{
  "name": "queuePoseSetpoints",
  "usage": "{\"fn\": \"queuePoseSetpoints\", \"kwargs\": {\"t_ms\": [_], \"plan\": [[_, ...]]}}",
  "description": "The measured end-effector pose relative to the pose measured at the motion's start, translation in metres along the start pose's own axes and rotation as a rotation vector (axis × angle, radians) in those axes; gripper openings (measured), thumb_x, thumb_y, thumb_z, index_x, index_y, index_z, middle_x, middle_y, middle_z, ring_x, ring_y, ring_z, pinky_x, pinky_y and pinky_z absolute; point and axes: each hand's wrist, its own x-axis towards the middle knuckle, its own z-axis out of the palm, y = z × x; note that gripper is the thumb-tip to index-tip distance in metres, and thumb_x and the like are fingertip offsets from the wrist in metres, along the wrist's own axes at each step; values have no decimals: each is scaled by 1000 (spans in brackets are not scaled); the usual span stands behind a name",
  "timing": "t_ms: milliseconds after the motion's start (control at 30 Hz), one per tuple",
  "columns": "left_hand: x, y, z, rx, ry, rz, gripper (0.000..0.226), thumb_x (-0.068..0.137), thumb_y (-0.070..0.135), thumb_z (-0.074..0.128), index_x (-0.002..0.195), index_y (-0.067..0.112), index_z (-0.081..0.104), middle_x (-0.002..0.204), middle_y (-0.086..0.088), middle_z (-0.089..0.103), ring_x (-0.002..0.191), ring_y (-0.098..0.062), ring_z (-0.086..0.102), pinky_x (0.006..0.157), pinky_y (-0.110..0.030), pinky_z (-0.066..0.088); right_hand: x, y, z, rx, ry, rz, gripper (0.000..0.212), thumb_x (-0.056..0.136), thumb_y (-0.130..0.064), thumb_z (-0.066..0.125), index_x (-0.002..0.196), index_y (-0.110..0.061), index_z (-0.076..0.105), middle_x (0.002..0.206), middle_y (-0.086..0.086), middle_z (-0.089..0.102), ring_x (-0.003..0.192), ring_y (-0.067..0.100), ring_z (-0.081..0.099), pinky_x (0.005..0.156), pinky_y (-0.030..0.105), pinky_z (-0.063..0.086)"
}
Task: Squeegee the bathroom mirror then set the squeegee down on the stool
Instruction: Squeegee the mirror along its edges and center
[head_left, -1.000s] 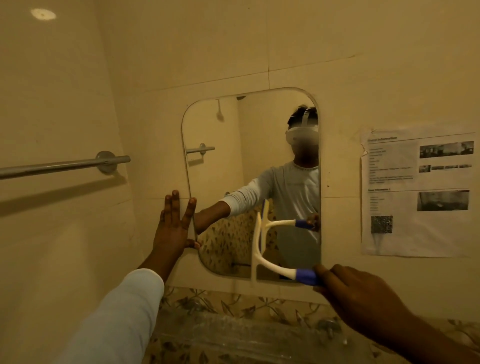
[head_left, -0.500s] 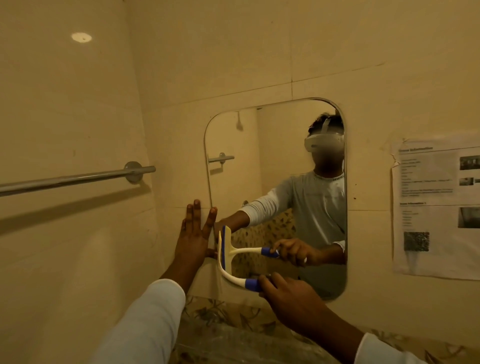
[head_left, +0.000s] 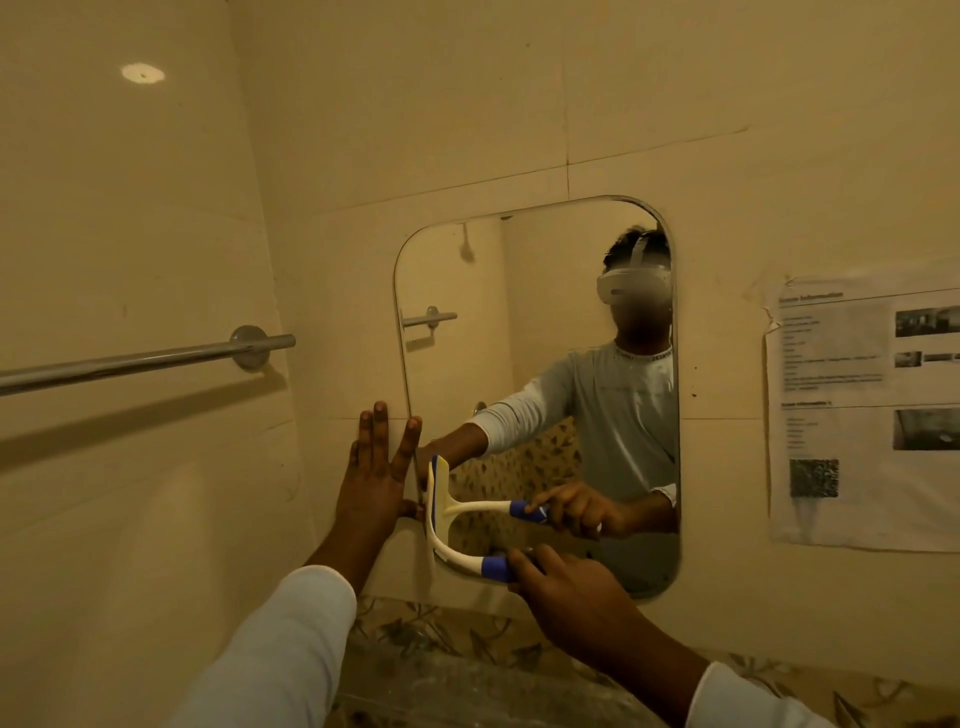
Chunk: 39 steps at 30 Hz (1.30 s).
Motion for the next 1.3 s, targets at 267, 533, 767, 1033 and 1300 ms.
{"fn": "queuePoseSetpoints", "kwargs": {"t_ms": [267,533,767,1033,1300], "plan": [[-1,1,-4,1,-2,4,148,64,69,81,153,30,-31,156,-18,-45,146,-41,-35,126,-55,8,-4,-1,-20,11,-64,28,57,70,-51,96,118,-26,79,75,-6,72,51,9,64,39,22,46],[-4,-1,-6,9,22,35,152,58,71,82,148,33,-35,159,-22,-37,148,-43,-32,124,-55,10,-48,33,-37,9,-208,49,70,52,-53,104,113,-25,83,64,-5,66,39,8,55,37,18,25],[-5,-2,-6,2,24,47,153,59,73,80,148,33,-37,158,-21,-40,147,-43,-33,125,-57,12,-91,65,-66,29,-295,108,77,48,-49,106,117,-23,83,65,-5,68,42,9,59,40,19,27],[-7,-1,-7,25,4,41,150,59,74,79,156,26,-24,157,-21,-42,147,-43,-32,124,-57,15,-134,95,-93,88,-366,254,83,33,-43,110,109,-19,86,56,-5,58,34,9,48,41,16,22],[-9,0,-9,-15,54,71,154,54,70,85,153,32,-26,162,-22,-32,150,-45,-25,120,-61,21,-170,124,-112,117,-369,348,91,31,-34,112,114,-12,84,56,-4,56,34,9,45,38,18,22]]}}
